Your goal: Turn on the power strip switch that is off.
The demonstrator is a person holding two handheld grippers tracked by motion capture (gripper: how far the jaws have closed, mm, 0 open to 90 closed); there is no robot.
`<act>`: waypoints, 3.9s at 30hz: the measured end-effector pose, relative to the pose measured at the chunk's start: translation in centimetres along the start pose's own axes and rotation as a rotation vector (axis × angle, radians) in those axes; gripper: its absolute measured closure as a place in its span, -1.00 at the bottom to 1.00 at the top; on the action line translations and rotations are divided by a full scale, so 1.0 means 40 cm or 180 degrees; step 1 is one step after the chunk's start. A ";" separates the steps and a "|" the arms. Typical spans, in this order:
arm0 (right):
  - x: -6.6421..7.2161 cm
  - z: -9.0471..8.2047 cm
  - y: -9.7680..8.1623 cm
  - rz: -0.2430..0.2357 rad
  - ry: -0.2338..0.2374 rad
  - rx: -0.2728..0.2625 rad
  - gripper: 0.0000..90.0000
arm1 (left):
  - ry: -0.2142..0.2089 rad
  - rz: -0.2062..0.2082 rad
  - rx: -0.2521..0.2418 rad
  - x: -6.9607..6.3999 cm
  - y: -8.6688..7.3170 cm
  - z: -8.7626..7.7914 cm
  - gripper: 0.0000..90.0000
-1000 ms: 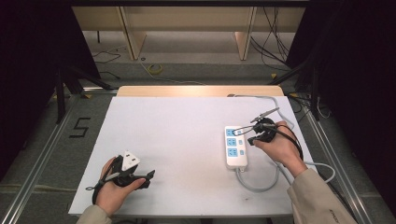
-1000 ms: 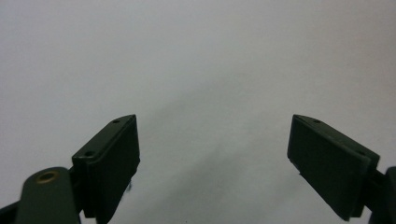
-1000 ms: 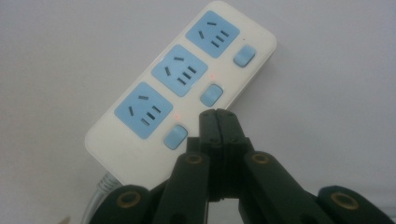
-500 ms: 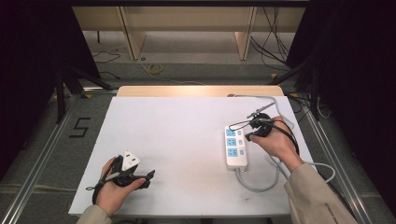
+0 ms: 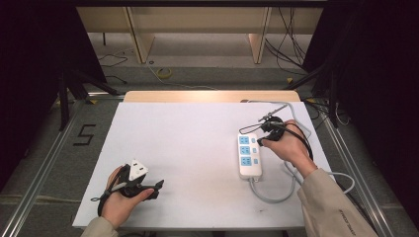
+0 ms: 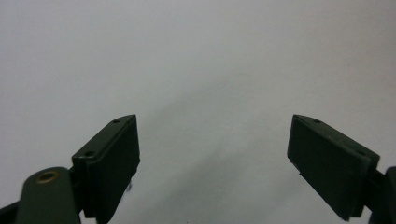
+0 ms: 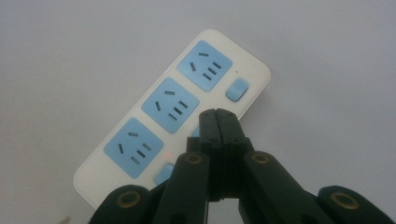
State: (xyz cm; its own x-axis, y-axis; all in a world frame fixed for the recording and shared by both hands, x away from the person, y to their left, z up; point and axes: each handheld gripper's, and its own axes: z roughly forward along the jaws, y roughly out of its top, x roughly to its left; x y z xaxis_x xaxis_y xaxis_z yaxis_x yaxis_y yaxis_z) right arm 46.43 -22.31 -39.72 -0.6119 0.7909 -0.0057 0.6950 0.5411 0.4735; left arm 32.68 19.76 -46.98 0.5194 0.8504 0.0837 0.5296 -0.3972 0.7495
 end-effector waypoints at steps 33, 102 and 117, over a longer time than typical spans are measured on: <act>-0.017 0.026 0.044 0.0051 -0.0030 0.0051 1.00 | 0.0003 0.0006 0.0000 0.001 0.000 0.000 -0.63; -0.050 0.120 0.101 0.0174 -0.0047 0.0312 1.00 | 0.0000 0.0011 -0.0002 0.003 -0.001 0.000 -0.63; -0.052 0.130 0.100 0.0165 -0.0055 0.0363 1.00 | -0.0003 0.0012 0.0000 0.003 -0.001 0.001 -0.63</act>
State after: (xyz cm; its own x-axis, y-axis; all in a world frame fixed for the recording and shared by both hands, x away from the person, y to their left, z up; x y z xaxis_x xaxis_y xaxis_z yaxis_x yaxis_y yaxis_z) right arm 52.44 -20.28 -42.36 -0.5681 0.8229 0.0004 0.7646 0.5277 0.3702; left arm 32.74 19.85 -47.03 0.5220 0.8486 0.0859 0.5276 -0.4004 0.7492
